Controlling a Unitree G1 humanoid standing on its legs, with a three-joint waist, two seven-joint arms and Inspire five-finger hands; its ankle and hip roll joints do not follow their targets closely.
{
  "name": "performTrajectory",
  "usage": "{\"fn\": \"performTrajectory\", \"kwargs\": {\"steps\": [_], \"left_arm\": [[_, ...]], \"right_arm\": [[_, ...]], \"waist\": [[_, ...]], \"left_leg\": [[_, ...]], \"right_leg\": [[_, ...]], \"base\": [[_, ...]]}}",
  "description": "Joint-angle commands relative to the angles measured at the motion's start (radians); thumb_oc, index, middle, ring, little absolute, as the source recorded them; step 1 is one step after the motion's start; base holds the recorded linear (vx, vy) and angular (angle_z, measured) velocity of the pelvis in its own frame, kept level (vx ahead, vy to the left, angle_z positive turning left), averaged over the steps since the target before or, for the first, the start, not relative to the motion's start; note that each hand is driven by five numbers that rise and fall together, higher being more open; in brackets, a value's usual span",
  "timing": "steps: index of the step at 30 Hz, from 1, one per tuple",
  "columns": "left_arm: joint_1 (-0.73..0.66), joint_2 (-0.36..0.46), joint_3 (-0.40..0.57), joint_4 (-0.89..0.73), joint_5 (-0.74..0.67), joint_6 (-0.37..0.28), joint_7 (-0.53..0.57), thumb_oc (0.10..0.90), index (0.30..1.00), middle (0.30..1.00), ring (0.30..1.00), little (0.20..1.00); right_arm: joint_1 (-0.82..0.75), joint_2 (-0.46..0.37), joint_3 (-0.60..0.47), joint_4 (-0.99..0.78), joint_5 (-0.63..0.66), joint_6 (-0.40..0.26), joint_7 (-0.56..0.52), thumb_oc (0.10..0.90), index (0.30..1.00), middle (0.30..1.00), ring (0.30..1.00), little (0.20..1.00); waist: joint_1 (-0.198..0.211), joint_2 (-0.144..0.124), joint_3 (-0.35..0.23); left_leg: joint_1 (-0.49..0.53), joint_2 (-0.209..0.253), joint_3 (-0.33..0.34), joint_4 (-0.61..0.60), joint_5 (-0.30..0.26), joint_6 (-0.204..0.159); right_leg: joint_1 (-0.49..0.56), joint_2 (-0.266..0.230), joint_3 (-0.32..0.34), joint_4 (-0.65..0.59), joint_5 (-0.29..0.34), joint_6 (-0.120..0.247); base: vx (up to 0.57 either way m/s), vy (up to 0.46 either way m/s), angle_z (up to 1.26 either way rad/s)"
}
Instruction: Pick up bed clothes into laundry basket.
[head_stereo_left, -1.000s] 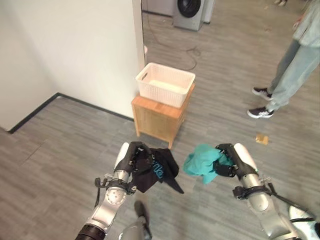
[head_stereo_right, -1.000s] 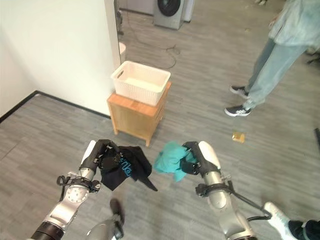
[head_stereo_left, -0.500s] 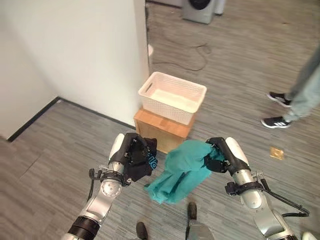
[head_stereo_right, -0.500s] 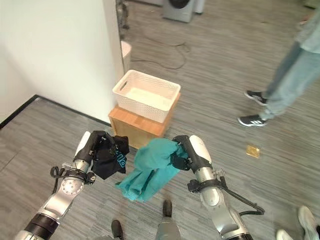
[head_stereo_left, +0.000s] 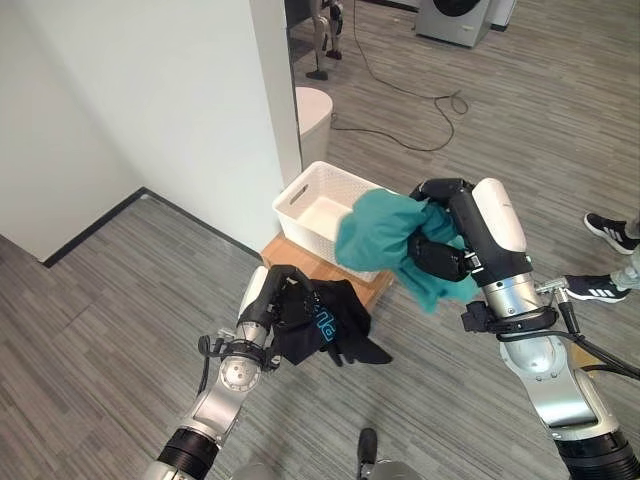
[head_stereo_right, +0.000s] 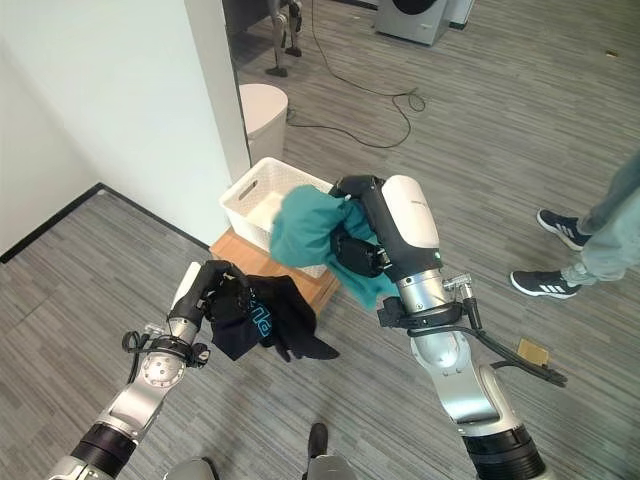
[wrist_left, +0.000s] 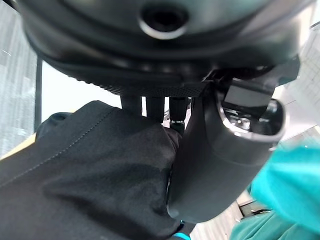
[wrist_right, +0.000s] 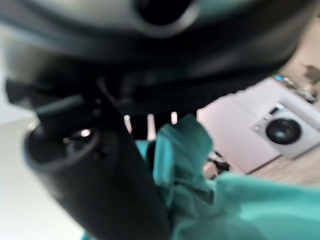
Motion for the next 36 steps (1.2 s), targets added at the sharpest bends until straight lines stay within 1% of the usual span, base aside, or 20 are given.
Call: {"fn": "performTrajectory", "kwargs": {"steps": [1, 3, 4, 6, 7, 8, 9, 10, 11, 13, 16, 19, 24, 28, 29, 30, 32, 34, 36], "left_arm": [[-0.056, 0.04, 0.015, -0.144, -0.026, -0.112, 0.025, 0.4, 0.3, 0.3, 0.3, 0.3], [-0.052, 0.045, 0.002, -0.144, -0.025, -0.109, 0.018, 0.4, 0.3, 0.3, 0.3, 0.3], [-0.051, 0.05, -0.005, -0.142, -0.028, -0.106, 0.015, 0.4, 0.3, 0.3, 0.3, 0.3], [-0.051, 0.054, -0.014, -0.142, -0.035, -0.107, 0.016, 0.4, 0.3, 0.3, 0.3, 0.3], [-0.049, 0.055, -0.015, -0.144, -0.039, -0.107, 0.016, 0.4, 0.3, 0.3, 0.3, 0.3], [-0.049, 0.052, -0.012, -0.144, -0.039, -0.107, 0.016, 0.4, 0.3, 0.3, 0.3, 0.3], [-0.044, 0.059, -0.016, -0.143, -0.048, -0.109, 0.01, 0.4, 0.3, 0.3, 0.3, 0.3], [-0.044, 0.057, -0.013, -0.143, -0.048, -0.109, 0.01, 0.4, 0.3, 0.3, 0.3, 0.3], [-0.039, 0.06, -0.011, -0.142, -0.05, -0.109, 0.009, 0.4, 0.3, 0.3, 0.3, 0.3], [-0.033, 0.055, -0.008, -0.142, -0.056, -0.109, 0.008, 0.4, 0.3, 0.3, 0.3, 0.3], [-0.016, 0.049, 0.006, -0.138, -0.054, -0.107, 0.001, 0.4, 0.3, 0.3, 0.3, 0.3], [0.0, 0.05, 0.016, -0.143, -0.047, -0.105, 0.0, 0.4, 0.3, 0.3, 0.3, 0.3], [0.021, 0.056, 0.028, -0.151, -0.041, -0.107, -0.003, 0.4, 0.3, 0.3, 0.3, 0.3], [0.029, 0.06, 0.029, -0.154, -0.048, -0.112, -0.006, 0.4, 0.3, 0.3, 0.3, 0.3], [0.029, 0.059, 0.03, -0.153, -0.048, -0.112, -0.006, 0.4, 0.3, 0.3, 0.3, 0.3], [0.031, 0.062, 0.027, -0.151, -0.047, -0.112, -0.008, 0.4, 0.3, 0.3, 0.3, 0.3], [0.027, 0.074, 0.022, -0.146, -0.047, -0.113, -0.01, 0.4, 0.3, 0.3, 0.3, 0.3], [0.029, 0.077, 0.023, -0.147, -0.049, -0.117, -0.012, 0.4, 0.3, 0.3, 0.3, 0.3], [0.029, 0.079, 0.023, -0.144, -0.051, -0.12, -0.014, 0.4, 0.3, 0.3, 0.3, 0.3]], "right_arm": [[-0.127, -0.034, -0.127, -0.056, 0.051, -0.061, -0.114, 0.4, 0.3, 0.3, 0.3, 0.3], [-0.159, -0.074, -0.149, -0.029, 0.044, -0.04, -0.137, 0.4, 0.3, 0.3, 0.3, 0.3], [-0.206, -0.121, -0.153, 0.008, 0.04, -0.022, -0.155, 0.4, 0.3, 0.3, 0.3, 0.3], [-0.265, -0.175, -0.134, 0.073, 0.027, 0.004, -0.174, 0.4, 0.3, 0.3, 0.3, 0.3], [-0.285, -0.193, -0.124, 0.106, 0.02, 0.017, -0.181, 0.4, 0.3, 0.3, 0.3, 0.3], [-0.301, -0.197, -0.111, 0.117, 0.021, 0.014, -0.186, 0.4, 0.3, 0.3, 0.3, 0.3], [-0.353, -0.253, -0.085, 0.194, 0.007, 0.044, -0.189, 0.4, 0.3, 0.3, 0.3, 0.3], [-0.361, -0.254, -0.077, 0.198, 0.008, 0.043, -0.19, 0.4, 0.3, 0.3, 0.3, 0.3], [-0.373, -0.273, -0.078, 0.218, 0.003, 0.058, -0.187, 0.4, 0.3, 0.3, 0.3, 0.3], [-0.392, -0.277, -0.074, 0.242, -0.001, 0.07, -0.193, 0.4, 0.3, 0.3, 0.3, 0.3], [-0.376, -0.289, -0.099, 0.252, -0.031, 0.09, -0.186, 0.4, 0.3, 0.3, 0.3, 0.3], [-0.381, -0.303, -0.101, 0.259, -0.054, 0.098, -0.181, 0.4, 0.3, 0.3, 0.3, 0.3], [-0.422, -0.326, -0.074, 0.288, -0.063, 0.105, -0.171, 0.4, 0.3, 0.3, 0.3, 0.3], [-0.497, -0.352, -0.019, 0.325, -0.051, 0.109, -0.162, 0.4, 0.3, 0.3, 0.3, 0.3], [-0.501, -0.353, -0.015, 0.327, -0.051, 0.109, -0.163, 0.4, 0.3, 0.3, 0.3, 0.3], [-0.522, -0.366, -0.004, 0.334, -0.057, 0.113, -0.162, 0.4, 0.3, 0.3, 0.3, 0.3], [-0.603, -0.406, 0.05, 0.391, -0.071, 0.129, -0.163, 0.4, 0.3, 0.3, 0.3, 0.3], [-0.687, -0.429, 0.116, 0.448, -0.083, 0.139, -0.169, 0.4, 0.3, 0.3, 0.3, 0.3], [-0.729, -0.445, 0.145, 0.481, -0.088, 0.145, -0.175, 0.4, 0.3, 0.3, 0.3, 0.3]], "waist": [[0.043, 0.001, -0.152], [0.039, 0.002, -0.173], [0.039, -0.002, -0.187], [0.044, -0.005, -0.194], [0.046, -0.005, -0.195], [0.045, -0.002, -0.193], [0.053, -0.006, -0.197], [0.051, -0.004, -0.196], [0.053, -0.006, -0.197], [0.054, -0.005, -0.197], [0.056, -0.002, -0.198], [0.062, -0.005, -0.196], [0.073, -0.012, -0.192], [0.085, -0.023, -0.186], [0.084, -0.023, -0.187], [0.088, -0.028, -0.185], [0.101, -0.039, -0.176], [0.109, -0.042, -0.17], [0.112, -0.044, -0.165]], "left_leg": [[0.011, 0.043, 0.042, -0.025, 0.049, 0.017], [0.03, 0.045, 0.052, -0.033, 0.059, 0.014], [0.045, 0.041, 0.058, -0.036, 0.053, 0.015], [0.058, 0.036, 0.062, -0.036, 0.044, 0.019], [0.062, 0.032, 0.066, -0.036, 0.04, 0.021], [0.064, 0.03, 0.069, -0.036, 0.039, 0.022], [0.066, 0.024, 0.076, -0.036, 0.033, 0.023], [0.066, 0.024, 0.077, -0.036, 0.033, 0.023], [0.066, 0.022, 0.079, -0.036, 0.03, 0.025], [0.065, 0.013, 0.08, -0.036, 0.023, 0.029], [0.06, -0.003, 0.078, -0.036, 0.006, 0.038], [0.055, -0.013, 0.076, -0.036, -0.002, 0.043], [0.048, -0.024, 0.079, -0.036, -0.014, 0.047], [0.034, -0.029, 0.081, -0.036, -0.017, 0.049], [0.033, -0.03, 0.082, -0.036, -0.017, 0.049], [0.029, -0.03, 0.081, -0.036, -0.018, 0.049], [0.012, -0.035, 0.081, -0.036, -0.017, 0.049], [-0.001, -0.039, 0.082, -0.036, -0.017, 0.05], [-0.01, -0.04, 0.081, -0.036, -0.017, 0.05]], "right_leg": [[0.071, -0.049, -0.008, 0.009, -0.108, 0.172], [0.078, -0.044, -0.018, 0.014, -0.112, 0.168], [0.085, -0.045, -0.022, 0.016, -0.115, 0.167], [0.089, -0.051, -0.028, 0.021, -0.115, 0.172], [0.089, -0.055, -0.029, 0.023, -0.115, 0.174], [0.089, -0.056, -0.027, 0.024, -0.115, 0.175], [0.09, -0.065, -0.03, 0.024, -0.112, 0.182], [0.09, -0.065, -0.029, 0.024, -0.112, 0.182], [0.091, -0.07, -0.033, 0.025, -0.111, 0.185], [0.089, -0.077, -0.032, 0.026, -0.11, 0.189], [0.088, -0.092, -0.042, 0.027, -0.108, 0.2], [0.088, -0.101, -0.049, 0.022, -0.103, 0.207], [0.08, -0.117, -0.059, 0.017, -0.09, 0.22], [0.067, -0.128, -0.061, 0.014, -0.079, 0.229], [0.066, -0.128, -0.061, 0.014, -0.079, 0.229], [0.064, -0.129, -0.064, 0.013, -0.076, 0.231], [0.05, -0.134, -0.068, 0.012, -0.068, 0.238], [0.038, -0.14, -0.07, 0.01, -0.06, 0.242], [0.032, -0.143, -0.072, 0.008, -0.056, 0.245]], "base": [[0.09, 0.012, -0.09], [0.19, 0.033, -0.24], [0.19, 0.041, -0.26], [0.15, 0.048, -0.04], [0.07, 0.036, 0.07], [0.09, 0.055, 0.08], [0.07, 0.043, 0.1], [0.11, 0.06, 0.1], [0.05, 0.035, 0.1], [0.08, 0.061, 0.07], [0.08, 0.06, 0.02], [0.06, 0.035, 0.01], [0.04, 0.04, 0.0], [0.02, 0.022, -0.02], [0.01, 0.014, -0.03], [0.0, 0.0, 0.0], [-0.01, 0.033, 0.01], [-0.02, 0.007, 0.0], [0.0, 0.0, 0.0]]}}
